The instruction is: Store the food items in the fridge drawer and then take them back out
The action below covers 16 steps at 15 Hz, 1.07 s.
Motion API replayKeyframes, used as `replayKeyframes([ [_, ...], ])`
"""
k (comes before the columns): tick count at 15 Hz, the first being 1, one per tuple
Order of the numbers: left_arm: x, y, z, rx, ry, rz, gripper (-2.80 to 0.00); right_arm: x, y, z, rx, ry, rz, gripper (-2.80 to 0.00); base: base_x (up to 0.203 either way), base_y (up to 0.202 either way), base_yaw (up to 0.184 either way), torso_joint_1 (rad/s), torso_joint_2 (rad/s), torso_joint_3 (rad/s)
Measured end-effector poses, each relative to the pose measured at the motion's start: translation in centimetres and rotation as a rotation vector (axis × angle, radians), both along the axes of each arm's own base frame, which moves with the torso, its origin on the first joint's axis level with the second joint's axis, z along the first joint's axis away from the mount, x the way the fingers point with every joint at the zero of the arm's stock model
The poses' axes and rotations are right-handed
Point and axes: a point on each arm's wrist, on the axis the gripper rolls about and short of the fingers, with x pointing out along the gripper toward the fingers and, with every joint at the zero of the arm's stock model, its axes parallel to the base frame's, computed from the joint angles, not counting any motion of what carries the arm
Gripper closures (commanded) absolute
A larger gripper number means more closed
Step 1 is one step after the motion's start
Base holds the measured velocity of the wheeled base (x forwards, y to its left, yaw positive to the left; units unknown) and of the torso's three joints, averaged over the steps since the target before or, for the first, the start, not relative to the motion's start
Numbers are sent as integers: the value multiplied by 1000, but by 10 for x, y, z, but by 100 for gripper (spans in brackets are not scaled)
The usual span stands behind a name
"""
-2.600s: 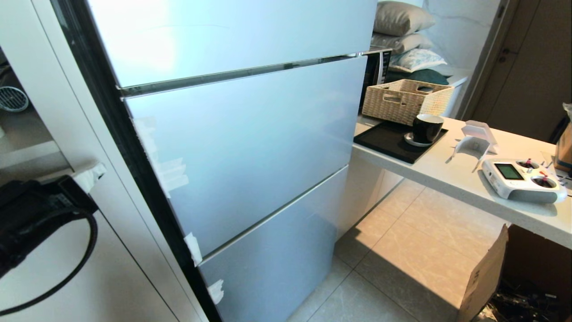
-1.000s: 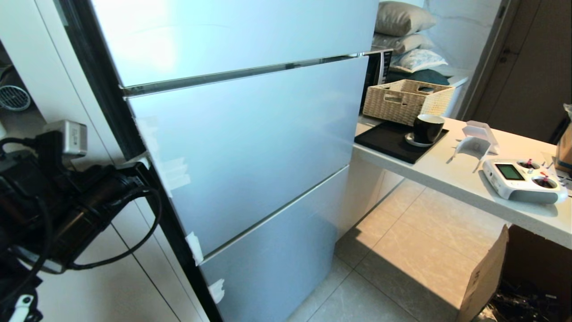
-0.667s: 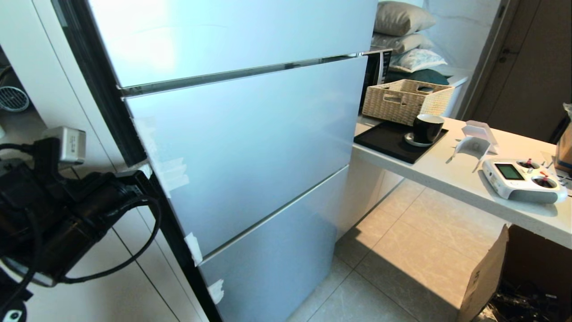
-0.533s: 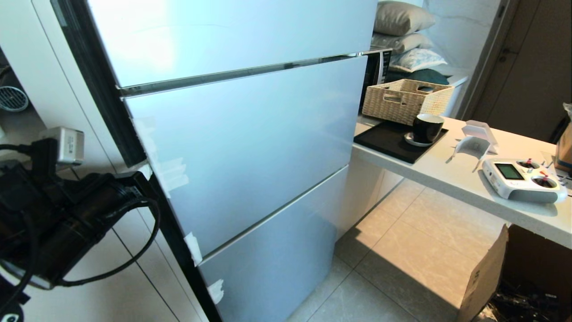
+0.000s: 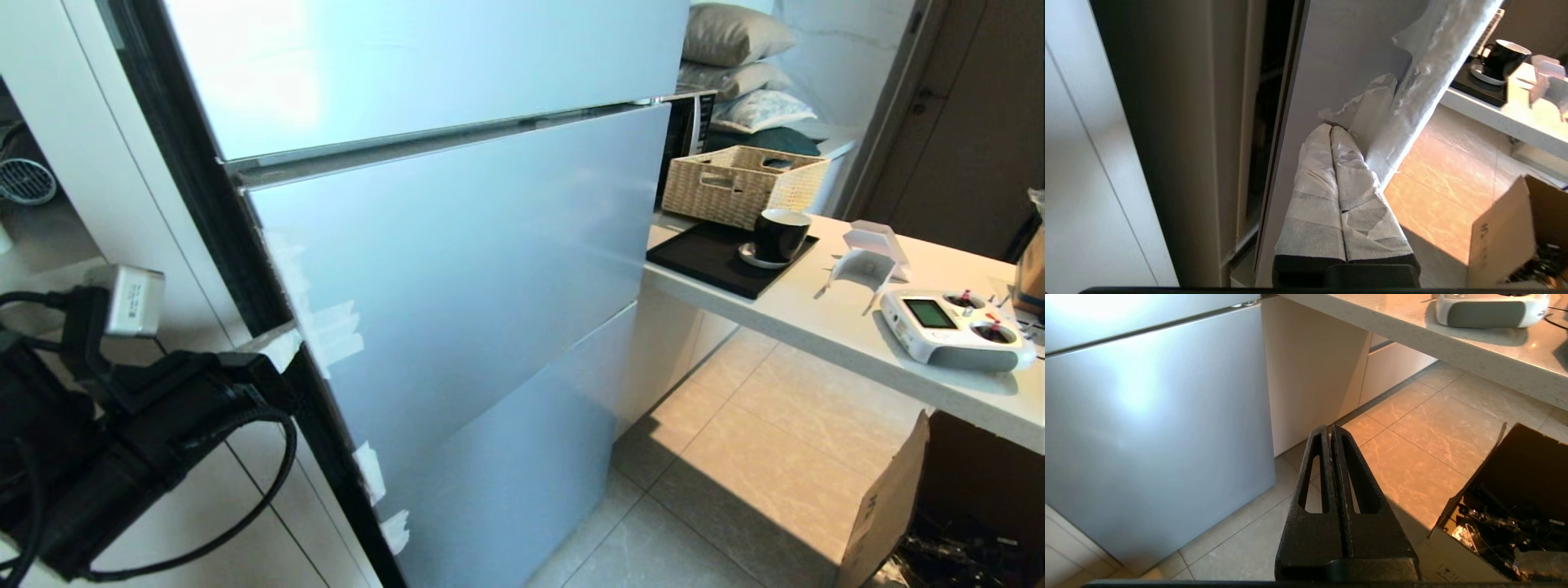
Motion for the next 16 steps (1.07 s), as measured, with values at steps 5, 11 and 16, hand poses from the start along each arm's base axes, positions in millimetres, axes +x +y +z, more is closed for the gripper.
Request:
replayKeyframes([
  [5, -15, -9, -4, 2, 9, -70, 0, 0, 0, 0, 0, 0, -2, 0, 0, 0, 0, 0, 0, 0],
  [11, -42, -30, 1, -149, 37, -256, 0, 0, 0, 0, 0, 0, -1, 0, 0, 0, 0, 0, 0, 0],
  [16, -81, -25, 3, -329, 100, -522, 0, 0, 0, 0, 0, 0, -1, 0, 0, 0, 0, 0, 0, 0],
])
